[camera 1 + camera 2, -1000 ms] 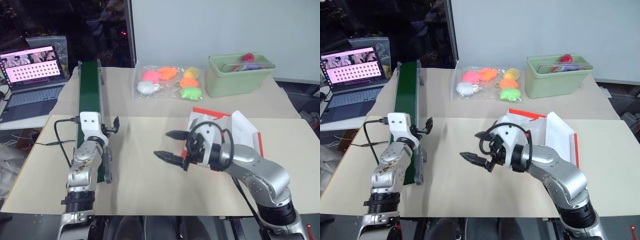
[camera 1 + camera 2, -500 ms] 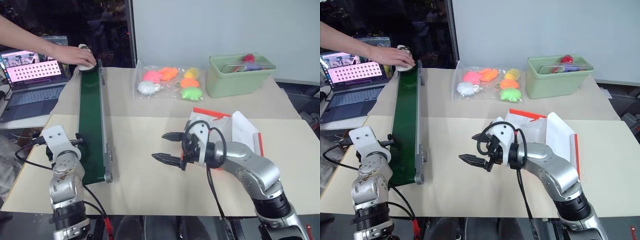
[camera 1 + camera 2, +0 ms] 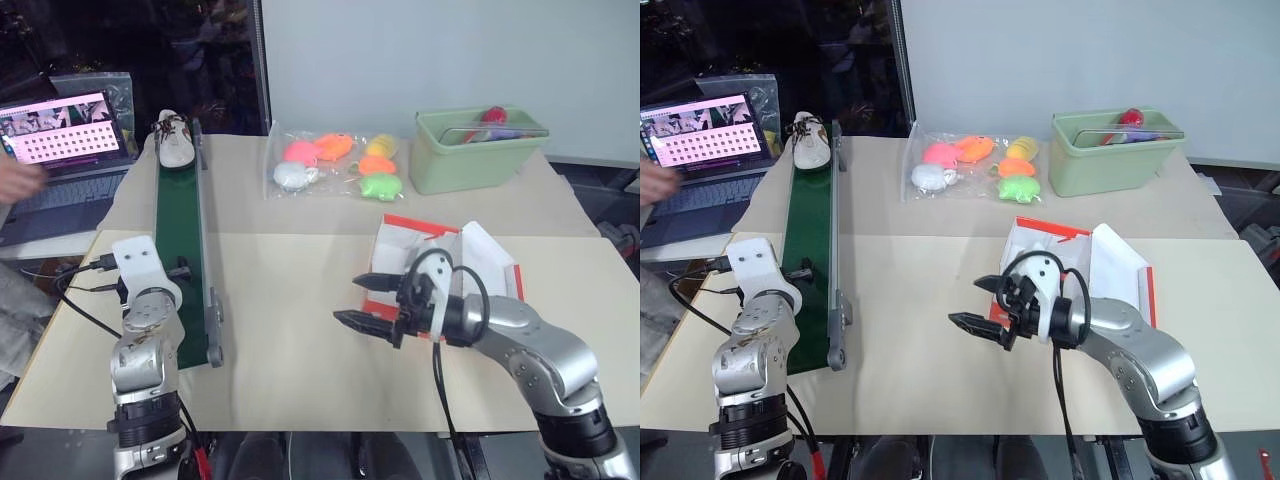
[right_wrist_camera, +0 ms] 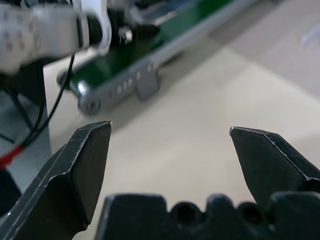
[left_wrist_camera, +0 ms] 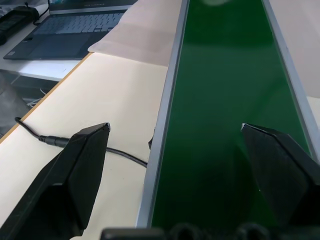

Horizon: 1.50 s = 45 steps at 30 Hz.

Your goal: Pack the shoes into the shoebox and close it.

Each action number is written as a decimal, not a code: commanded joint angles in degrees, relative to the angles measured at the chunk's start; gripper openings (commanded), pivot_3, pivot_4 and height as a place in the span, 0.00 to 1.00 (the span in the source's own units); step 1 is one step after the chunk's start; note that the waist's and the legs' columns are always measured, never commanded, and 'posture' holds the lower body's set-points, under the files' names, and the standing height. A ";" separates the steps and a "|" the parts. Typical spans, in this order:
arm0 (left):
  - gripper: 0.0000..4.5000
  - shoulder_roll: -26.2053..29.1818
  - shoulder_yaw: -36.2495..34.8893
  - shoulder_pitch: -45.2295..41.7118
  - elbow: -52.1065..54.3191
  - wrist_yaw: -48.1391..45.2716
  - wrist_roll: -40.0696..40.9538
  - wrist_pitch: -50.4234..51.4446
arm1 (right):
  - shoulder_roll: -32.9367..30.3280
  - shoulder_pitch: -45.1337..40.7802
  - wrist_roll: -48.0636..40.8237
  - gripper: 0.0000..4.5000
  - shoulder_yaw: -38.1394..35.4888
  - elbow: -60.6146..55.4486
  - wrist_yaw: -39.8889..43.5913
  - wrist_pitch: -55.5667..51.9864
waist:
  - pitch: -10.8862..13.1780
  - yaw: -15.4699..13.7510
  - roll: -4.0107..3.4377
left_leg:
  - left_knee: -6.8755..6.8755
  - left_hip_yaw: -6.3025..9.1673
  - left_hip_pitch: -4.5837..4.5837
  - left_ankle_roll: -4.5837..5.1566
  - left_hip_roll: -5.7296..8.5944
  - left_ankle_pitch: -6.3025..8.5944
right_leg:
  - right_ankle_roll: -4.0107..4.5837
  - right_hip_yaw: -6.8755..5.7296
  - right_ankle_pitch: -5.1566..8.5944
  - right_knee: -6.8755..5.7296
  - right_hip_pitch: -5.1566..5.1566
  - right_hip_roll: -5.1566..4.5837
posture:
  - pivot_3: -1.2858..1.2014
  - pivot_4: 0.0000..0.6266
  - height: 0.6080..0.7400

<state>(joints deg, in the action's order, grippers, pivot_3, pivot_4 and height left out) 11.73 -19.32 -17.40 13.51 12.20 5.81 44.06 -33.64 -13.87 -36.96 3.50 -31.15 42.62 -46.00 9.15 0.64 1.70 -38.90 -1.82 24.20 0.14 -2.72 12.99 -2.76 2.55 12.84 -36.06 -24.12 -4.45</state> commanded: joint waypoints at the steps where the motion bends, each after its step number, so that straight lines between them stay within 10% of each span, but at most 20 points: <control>1: 1.00 0.57 0.55 -1.11 2.36 -0.40 -0.67 0.43 | -0.66 0.79 -0.75 0.99 -0.92 -3.35 1.06 2.51 | -0.01 0.27 0.01 | 0.00 -0.01 -0.02 0.00 0.00 0.00 | 0.00 0.03 0.00 -0.01 0.00 0.01 | 0.52 0.24 0.92; 31: 1.00 3.56 -10.14 -22.89 -0.98 -3.96 4.15 26.47 | 4.73 -0.17 -2.94 0.99 -0.23 -3.41 -1.76 1.66 | 0.06 0.11 0.12 | 0.01 0.05 0.01 -0.01 0.02 0.00 | 0.00 0.00 0.00 0.00 -0.03 0.01 | 0.52 0.24 0.92; 45: 1.00 -1.89 -10.73 -15.86 -2.97 -4.79 4.74 28.71 | 5.06 -0.01 -6.50 0.99 -2.02 -5.11 -4.75 1.12 | 0.01 -0.05 0.10 | 0.02 0.05 -0.02 -0.01 0.01 -0.01 | 0.00 0.00 0.00 -0.03 -0.01 0.01 | 0.52 0.24 0.92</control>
<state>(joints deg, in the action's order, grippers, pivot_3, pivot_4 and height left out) 11.12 -29.24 -34.31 10.08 7.13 9.83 71.35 -28.44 -13.20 -41.81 3.23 -33.47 38.35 -45.12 9.17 0.59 1.80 -38.88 -1.77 24.12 0.12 -2.69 12.98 -2.76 2.56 12.84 -36.11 -24.07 -4.45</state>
